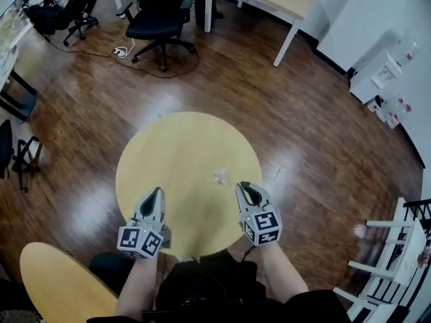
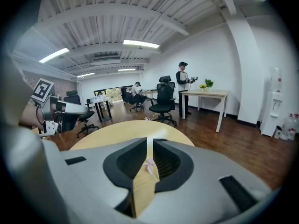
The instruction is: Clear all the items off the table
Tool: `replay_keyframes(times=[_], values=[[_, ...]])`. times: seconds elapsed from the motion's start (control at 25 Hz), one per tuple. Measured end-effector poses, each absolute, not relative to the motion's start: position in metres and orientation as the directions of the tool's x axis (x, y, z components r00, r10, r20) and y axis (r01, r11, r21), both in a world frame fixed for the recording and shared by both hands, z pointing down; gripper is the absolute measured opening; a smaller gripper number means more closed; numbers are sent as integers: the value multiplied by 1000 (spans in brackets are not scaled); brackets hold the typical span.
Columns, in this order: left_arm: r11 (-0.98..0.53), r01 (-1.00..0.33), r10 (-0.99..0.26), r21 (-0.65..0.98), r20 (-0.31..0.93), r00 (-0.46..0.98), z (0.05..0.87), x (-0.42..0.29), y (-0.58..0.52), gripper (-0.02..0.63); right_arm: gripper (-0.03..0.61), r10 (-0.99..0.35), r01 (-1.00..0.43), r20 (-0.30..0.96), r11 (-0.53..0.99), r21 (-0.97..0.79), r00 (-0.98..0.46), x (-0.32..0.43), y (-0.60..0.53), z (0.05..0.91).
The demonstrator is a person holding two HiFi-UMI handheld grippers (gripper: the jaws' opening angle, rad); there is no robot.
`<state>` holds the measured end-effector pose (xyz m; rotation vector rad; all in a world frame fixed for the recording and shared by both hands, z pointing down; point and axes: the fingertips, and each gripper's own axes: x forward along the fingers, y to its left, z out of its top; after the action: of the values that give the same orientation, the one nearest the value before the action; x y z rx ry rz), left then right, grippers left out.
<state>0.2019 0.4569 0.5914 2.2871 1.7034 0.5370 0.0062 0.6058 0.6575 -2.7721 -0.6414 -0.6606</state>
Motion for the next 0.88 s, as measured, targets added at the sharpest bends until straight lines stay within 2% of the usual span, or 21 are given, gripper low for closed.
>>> replay_keyframes(times=[0.08, 0.16, 0.28, 0.36, 0.72, 0.8, 0.88], values=[[-303, 859, 952, 412, 162, 258, 596, 201, 460, -9, 44, 341, 451, 498, -885, -117, 798, 9, 606, 667], [-317, 854, 947, 414, 182, 263, 602, 201, 460, -9, 131, 317, 440, 527, -889, -124, 789, 12, 604, 677], [-345, 844, 937, 411, 201, 286, 607, 207, 457, -9, 132, 289, 422, 559, -898, -123, 777, 17, 603, 689], [-357, 837, 933, 415, 206, 295, 608, 209, 457, -9, 193, 265, 407, 584, -905, -125, 768, 21, 605, 698], [-445, 794, 887, 415, 327, 327, 643, 226, 456, -9, 196, 196, 367, 688, -924, -109, 699, 43, 619, 741], [-450, 792, 884, 414, 334, 328, 646, 226, 455, -9, 259, 165, 351, 715, -929, -119, 680, 48, 617, 754], [-451, 793, 883, 411, 336, 328, 648, 223, 453, -9, 259, 144, 341, 739, -932, -122, 659, 50, 613, 766]])
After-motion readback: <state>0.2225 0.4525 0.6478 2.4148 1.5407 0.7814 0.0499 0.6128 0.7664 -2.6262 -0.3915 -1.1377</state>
